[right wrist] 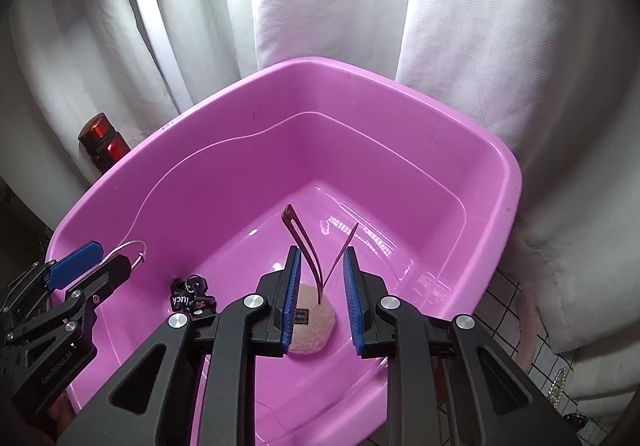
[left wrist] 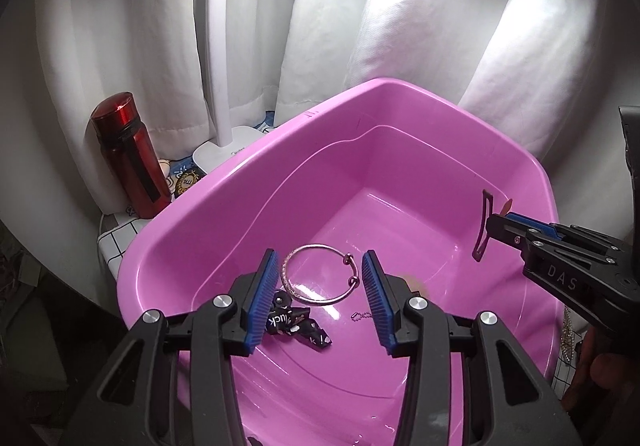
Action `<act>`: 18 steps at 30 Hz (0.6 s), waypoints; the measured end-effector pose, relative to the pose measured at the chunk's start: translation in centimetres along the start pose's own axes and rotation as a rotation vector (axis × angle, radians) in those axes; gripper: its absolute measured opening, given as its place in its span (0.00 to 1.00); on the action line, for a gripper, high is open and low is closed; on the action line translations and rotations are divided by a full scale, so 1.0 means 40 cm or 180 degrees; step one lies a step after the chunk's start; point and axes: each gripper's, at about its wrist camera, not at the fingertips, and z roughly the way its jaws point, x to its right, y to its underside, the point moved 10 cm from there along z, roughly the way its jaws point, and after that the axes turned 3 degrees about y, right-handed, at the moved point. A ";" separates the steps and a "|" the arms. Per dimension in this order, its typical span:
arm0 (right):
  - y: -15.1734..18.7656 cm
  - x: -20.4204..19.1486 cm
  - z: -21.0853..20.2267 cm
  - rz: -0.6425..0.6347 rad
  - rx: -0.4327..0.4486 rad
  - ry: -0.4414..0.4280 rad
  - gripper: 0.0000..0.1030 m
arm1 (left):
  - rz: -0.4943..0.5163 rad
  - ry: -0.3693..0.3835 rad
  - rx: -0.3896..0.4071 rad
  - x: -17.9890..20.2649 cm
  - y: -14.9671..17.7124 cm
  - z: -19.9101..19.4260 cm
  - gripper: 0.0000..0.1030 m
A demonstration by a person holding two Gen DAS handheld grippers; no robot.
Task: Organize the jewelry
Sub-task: 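Carry the bangle and hair clip into the pink tub and open both tools, then withdraw both tools from the tub back over the table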
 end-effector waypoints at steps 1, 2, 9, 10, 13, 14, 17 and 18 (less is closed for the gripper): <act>0.001 0.000 -0.002 0.0004 0.0013 0.0024 0.38 | -0.0007 -0.0016 0.0010 -0.002 -0.002 -0.002 0.62; 0.000 0.005 -0.006 0.0020 0.0033 0.0028 0.47 | -0.0024 -0.0038 0.0034 -0.006 -0.004 -0.005 0.71; -0.007 0.015 -0.015 0.0061 0.0101 0.0064 0.48 | -0.0061 -0.0096 0.0090 -0.021 -0.010 -0.019 0.78; -0.007 0.015 -0.016 0.0063 0.0109 0.0064 0.48 | -0.0070 -0.0089 0.0084 -0.021 -0.009 -0.019 0.78; -0.009 0.008 -0.017 0.0062 0.0114 0.0050 0.48 | -0.0083 -0.0112 0.0084 -0.024 -0.004 -0.025 0.78; -0.008 0.008 -0.018 0.0058 0.0116 0.0052 0.48 | -0.0083 -0.0121 0.0083 -0.023 -0.003 -0.027 0.78; -0.008 0.011 -0.027 0.0059 0.0129 0.0052 0.48 | -0.0089 -0.0130 0.0080 -0.021 0.000 -0.036 0.78; -0.007 0.011 -0.032 0.0060 0.0135 0.0052 0.48 | -0.0091 -0.0134 0.0084 -0.021 0.001 -0.040 0.78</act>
